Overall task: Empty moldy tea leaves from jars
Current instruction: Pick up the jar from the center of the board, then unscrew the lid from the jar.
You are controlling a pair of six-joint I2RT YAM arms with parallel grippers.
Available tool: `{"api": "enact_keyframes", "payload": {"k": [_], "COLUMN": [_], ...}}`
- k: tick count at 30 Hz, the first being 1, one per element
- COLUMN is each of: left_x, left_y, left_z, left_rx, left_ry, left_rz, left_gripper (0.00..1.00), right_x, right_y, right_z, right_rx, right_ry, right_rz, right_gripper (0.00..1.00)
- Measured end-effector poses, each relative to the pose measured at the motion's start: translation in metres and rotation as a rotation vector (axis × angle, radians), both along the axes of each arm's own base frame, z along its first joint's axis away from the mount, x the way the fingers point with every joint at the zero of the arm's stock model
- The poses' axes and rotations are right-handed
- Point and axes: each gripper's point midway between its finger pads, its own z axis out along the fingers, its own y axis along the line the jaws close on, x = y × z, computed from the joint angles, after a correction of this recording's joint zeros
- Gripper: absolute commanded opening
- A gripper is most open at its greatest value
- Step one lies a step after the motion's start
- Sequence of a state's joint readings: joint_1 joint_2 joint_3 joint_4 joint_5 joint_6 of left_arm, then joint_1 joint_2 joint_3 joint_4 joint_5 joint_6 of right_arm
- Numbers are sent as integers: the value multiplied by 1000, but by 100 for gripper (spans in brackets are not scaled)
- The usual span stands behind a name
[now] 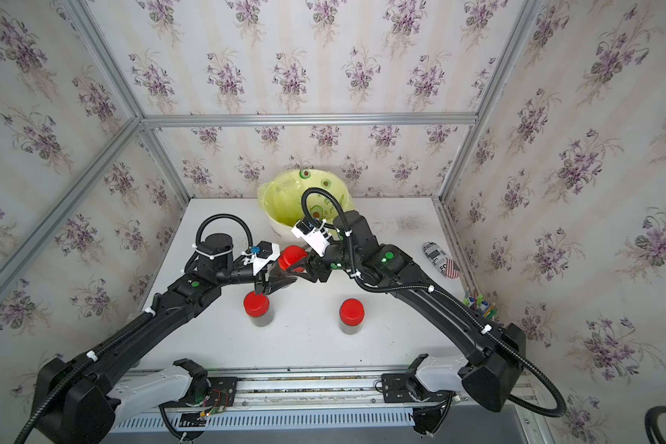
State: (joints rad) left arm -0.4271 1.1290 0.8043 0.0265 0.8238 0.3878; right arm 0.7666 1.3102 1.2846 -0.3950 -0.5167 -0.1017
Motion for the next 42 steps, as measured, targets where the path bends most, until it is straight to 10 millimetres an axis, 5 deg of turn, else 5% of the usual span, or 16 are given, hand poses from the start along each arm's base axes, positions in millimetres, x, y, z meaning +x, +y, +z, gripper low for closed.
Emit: {"api": "enact_keyframes", "payload": {"k": [7,16,42], "left_x": [3,4,3], "left_y": [1,1,2], "left_z": [-2,-3,-6], "left_rx": [7,12,29], "left_ry": [0,2,-1], "left_rz": [14,21,11], "left_gripper": [63,62,59], "right_x": [-1,-2,6], "right_y": [0,2,6], "right_z": [6,7,2], "right_rx": [10,5,-66], "right_ry": [-7,4,-22], "right_rz": [9,16,60], "right_gripper": [76,81,33]}}
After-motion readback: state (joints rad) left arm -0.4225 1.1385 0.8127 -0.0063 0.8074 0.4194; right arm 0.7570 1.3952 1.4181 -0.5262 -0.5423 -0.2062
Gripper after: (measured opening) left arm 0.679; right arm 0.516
